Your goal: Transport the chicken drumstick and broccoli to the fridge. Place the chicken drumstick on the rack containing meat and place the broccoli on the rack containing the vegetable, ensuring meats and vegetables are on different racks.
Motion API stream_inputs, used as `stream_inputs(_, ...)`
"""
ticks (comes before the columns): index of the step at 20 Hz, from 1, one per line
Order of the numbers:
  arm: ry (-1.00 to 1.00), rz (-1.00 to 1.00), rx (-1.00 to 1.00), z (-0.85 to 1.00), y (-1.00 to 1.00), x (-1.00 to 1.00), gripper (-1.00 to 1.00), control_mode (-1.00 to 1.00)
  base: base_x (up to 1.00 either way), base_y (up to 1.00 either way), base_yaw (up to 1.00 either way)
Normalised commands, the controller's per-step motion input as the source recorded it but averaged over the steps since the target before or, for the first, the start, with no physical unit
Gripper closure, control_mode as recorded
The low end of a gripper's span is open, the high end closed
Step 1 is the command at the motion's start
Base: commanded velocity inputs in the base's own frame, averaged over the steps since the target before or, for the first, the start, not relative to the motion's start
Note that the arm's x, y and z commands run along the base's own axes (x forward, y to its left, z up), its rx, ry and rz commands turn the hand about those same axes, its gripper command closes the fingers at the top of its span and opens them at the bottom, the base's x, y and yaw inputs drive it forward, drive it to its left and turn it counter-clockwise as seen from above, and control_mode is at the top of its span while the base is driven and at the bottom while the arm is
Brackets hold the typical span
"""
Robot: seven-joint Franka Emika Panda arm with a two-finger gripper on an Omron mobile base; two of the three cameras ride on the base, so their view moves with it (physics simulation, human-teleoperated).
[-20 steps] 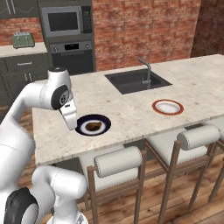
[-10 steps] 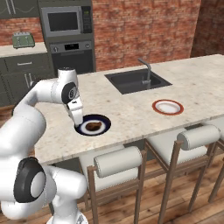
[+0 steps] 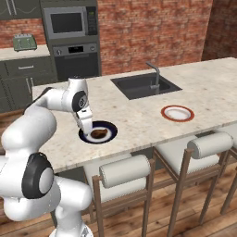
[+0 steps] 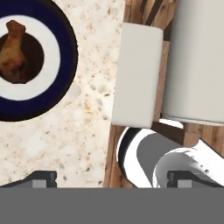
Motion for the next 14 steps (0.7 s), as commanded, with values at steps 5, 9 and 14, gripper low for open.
stream_inputs(5,0.01,0.0,0.0,-0.23,-0.19,0.16,-1.0,-1.0,0.0,0.0,0.0)
stream_inputs(9,0.0,0.0,0.0,-0.11,-0.07,0.27,-1.0,-1.0,0.0,0.0,0.0)
stream_inputs(14,0.0,0.0,0.0,-0.08,0.0,0.42,-1.0,-1.0,0.0,0.0,0.0)
